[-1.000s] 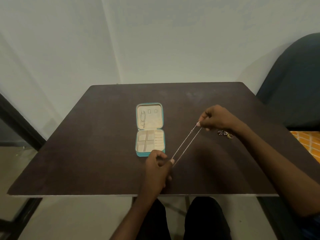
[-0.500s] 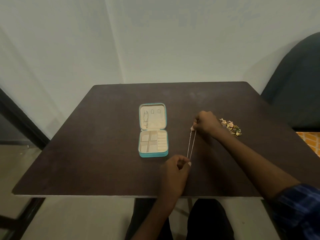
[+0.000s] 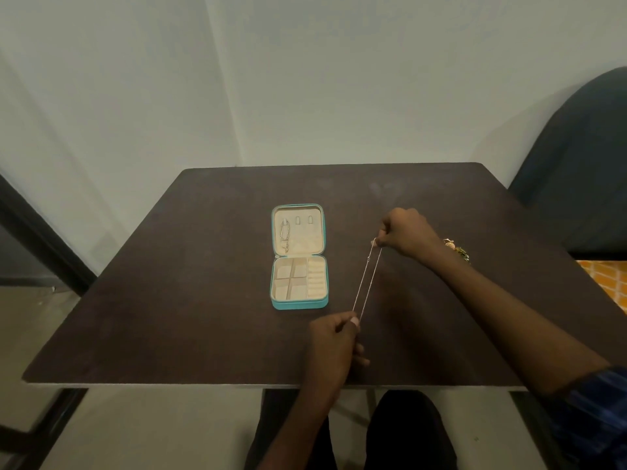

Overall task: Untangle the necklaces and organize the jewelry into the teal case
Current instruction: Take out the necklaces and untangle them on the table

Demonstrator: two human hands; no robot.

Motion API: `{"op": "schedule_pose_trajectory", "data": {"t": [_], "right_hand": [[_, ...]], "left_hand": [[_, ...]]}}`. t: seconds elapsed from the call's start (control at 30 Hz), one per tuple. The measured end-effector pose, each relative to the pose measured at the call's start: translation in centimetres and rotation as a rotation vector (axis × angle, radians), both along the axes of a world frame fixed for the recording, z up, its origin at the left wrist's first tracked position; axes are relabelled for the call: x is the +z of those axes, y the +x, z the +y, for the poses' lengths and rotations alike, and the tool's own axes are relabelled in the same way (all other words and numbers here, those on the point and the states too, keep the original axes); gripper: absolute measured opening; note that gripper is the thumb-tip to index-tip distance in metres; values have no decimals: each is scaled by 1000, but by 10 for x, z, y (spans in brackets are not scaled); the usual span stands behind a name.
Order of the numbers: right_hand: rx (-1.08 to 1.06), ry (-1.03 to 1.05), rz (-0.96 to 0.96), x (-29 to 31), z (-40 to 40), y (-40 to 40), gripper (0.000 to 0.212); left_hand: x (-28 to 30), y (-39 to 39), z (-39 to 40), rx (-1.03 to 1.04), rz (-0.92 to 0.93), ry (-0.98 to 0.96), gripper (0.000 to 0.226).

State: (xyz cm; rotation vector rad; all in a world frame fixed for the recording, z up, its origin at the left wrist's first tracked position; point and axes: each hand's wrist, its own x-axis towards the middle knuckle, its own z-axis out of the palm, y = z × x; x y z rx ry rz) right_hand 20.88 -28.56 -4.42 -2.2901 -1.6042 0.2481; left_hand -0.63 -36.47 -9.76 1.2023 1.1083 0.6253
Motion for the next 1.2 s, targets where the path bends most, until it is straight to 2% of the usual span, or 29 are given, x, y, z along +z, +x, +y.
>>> {"op": "schedule_pose_trajectory", "data": {"t": [0.17,0.3,0.4,0.47,0.53,0.63,0.7,0.8,0.93,1.0,1.1,1.2], "right_hand": [[42,-21,-59,10,-8,-8,16],[39,37,-120,13,-12,-6,15],[36,58,-143,18,-15,0,13],[44,48,-144,20,-17,1,11],[46,39,-137,19,-20,0,15],[45,23,-121,18,-23,-2,18],[47,6,-116,20,-23,-3,22],[51,-17,-121,23,-23,-5,25],[76,-32,-142,25,-24,-11,20],[75,-4,-168,27,-24,-11,14],[68,47,-213,30,-23,-9,8],[58,84,-232,34,-22,-7,8]], "left_hand": [[1,3,3,-52,146,130,23],[7,2,1,-9,48,94,3],[8,1,2,61,-42,45,4],[7,0,3,124,-40,69,10],[8,1,2,153,53,175,14],[2,2,2,120,286,506,14],[0,2,1,82,355,582,19],[-2,5,0,29,368,512,24],[4,8,-1,-54,309,176,25],[10,7,0,-125,294,73,24],[10,4,1,-244,334,159,26],[4,4,-3,-168,361,451,27]]}}
